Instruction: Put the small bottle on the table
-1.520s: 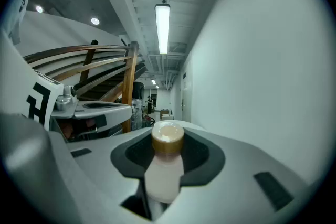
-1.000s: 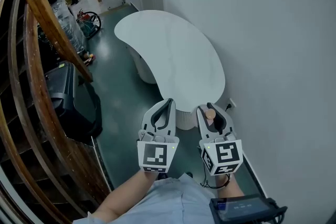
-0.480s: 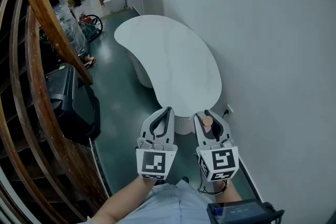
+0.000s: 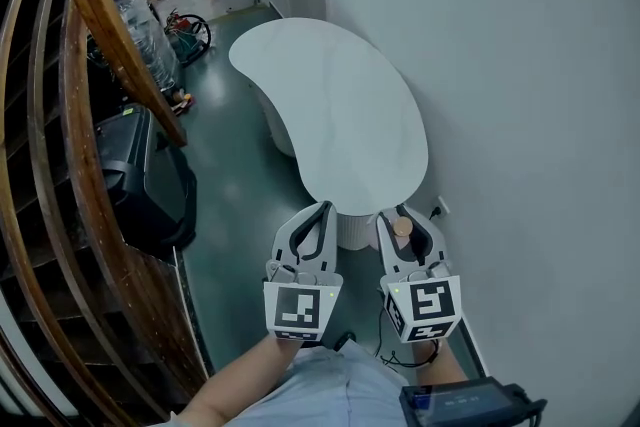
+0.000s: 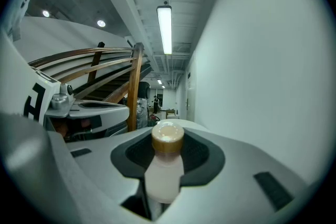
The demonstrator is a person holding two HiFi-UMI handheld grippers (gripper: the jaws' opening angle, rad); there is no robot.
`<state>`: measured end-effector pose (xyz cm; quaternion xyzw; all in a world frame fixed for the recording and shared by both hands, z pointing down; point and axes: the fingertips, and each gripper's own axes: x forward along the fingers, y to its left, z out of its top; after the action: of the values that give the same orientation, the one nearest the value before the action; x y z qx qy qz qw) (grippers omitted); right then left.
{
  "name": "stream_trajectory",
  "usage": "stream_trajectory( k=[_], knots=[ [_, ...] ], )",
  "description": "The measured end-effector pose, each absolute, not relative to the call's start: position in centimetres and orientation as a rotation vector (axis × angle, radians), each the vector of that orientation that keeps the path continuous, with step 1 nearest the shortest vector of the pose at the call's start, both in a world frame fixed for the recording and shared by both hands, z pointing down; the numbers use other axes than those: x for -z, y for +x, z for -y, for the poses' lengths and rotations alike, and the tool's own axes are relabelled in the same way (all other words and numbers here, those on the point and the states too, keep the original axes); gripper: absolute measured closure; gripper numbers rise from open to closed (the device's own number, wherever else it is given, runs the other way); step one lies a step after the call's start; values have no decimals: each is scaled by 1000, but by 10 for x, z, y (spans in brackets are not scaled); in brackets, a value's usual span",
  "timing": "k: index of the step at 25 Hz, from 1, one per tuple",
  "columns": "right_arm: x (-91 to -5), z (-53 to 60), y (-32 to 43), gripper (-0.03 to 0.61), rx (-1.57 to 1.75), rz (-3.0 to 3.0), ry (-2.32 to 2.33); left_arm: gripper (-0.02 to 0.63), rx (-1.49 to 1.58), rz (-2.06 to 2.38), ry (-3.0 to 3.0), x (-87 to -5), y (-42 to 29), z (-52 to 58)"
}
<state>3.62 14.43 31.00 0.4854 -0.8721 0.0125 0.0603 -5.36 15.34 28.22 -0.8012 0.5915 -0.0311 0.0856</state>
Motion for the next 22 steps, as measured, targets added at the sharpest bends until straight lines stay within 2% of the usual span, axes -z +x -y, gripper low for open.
stream_trajectory(
  k=[8, 22],
  knots=[
    [-318, -123, 37, 464, -46, 2636, 1460, 615, 130, -1787, -2400, -295, -56, -129],
    [-314, -12, 20, 465, -26, 2599, 1524, 614, 112, -1708, -2453, -294, -71, -11]
  ],
)
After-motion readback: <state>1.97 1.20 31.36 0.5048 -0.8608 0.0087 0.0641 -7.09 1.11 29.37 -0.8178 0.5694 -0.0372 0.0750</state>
